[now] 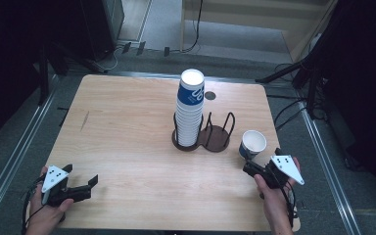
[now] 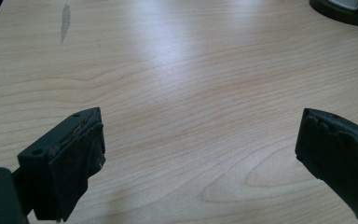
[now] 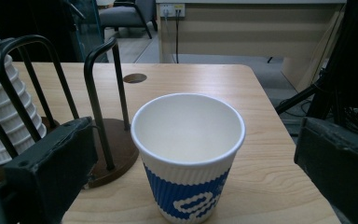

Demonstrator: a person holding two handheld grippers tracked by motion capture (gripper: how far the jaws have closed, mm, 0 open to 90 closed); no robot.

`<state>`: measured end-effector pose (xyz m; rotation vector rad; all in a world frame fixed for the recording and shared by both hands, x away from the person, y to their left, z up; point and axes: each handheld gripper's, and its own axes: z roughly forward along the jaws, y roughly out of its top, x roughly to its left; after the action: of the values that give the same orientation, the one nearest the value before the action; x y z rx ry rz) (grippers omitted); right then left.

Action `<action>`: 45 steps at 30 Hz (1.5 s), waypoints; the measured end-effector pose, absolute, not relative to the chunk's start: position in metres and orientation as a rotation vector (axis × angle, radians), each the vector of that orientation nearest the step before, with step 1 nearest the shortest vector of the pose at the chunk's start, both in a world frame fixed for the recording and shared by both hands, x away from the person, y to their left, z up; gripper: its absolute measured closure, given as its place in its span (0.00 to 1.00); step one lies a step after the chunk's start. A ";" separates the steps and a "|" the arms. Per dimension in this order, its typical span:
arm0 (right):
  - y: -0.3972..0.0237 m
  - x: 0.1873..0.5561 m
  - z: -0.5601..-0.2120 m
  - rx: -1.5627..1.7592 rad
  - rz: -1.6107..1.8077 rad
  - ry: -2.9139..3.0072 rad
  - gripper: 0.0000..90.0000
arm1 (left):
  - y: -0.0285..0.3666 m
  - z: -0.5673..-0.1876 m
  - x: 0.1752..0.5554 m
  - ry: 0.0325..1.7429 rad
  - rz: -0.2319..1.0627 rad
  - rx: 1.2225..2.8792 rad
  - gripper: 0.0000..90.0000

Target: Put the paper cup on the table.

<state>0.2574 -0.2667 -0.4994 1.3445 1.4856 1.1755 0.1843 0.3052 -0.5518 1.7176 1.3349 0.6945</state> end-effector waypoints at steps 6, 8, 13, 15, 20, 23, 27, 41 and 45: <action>-0.272 0.247 -0.502 1.341 1.163 1.496 0.00 | 0.305 -0.552 0.184 1.334 0.694 1.717 0.02; -0.274 0.245 -0.503 1.342 1.161 1.493 0.00 | 0.305 -0.552 0.184 1.332 0.695 1.716 0.02; -0.278 0.238 -0.506 1.349 1.156 1.497 0.00 | 0.305 -0.552 0.184 1.334 0.694 1.718 0.02; -0.280 0.236 -0.508 1.351 1.152 1.498 0.00 | 0.305 -0.552 0.184 1.333 0.693 1.717 0.02; -0.286 0.230 -0.513 1.363 1.130 1.503 0.00 | 0.305 -0.552 0.184 1.333 0.695 1.717 0.02; -0.290 0.227 -0.517 1.369 1.116 1.509 0.00 | 0.305 -0.552 0.184 1.333 0.695 1.719 0.02; -0.297 0.224 -0.521 1.377 1.095 1.516 0.00 | 0.305 -0.552 0.184 1.333 0.695 1.718 0.02; -0.326 0.218 -0.534 1.440 1.041 1.512 0.00 | 0.305 -0.552 0.184 1.332 0.696 1.719 0.02; -0.331 0.217 -0.537 1.448 1.032 1.514 0.00 | 0.304 -0.552 0.184 1.333 0.698 1.722 0.02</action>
<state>0.2170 -0.3314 -0.5373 1.4479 1.5142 1.0323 0.1844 0.3044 -0.5519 1.7217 1.3333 0.6982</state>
